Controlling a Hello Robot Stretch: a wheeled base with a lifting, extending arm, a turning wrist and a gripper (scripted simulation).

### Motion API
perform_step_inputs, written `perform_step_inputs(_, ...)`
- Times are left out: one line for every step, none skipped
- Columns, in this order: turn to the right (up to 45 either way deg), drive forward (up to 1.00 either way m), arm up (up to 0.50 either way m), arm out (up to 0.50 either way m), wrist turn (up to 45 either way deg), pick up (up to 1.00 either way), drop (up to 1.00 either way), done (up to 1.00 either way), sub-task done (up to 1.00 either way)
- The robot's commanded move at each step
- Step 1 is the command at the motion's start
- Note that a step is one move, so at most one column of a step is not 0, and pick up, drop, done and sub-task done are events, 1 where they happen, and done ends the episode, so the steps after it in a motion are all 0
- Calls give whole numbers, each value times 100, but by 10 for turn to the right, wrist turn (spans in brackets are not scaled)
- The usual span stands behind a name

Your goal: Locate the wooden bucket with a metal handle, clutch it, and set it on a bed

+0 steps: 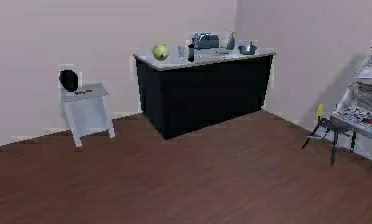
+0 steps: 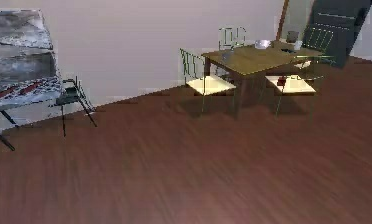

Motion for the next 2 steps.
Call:
perform_step_inputs(450, 0, 0, 0, 0, 0, 0, 0, 0)
perform_step_inputs(450, 0, 0, 0, 0, 0, 0, 0, 0)
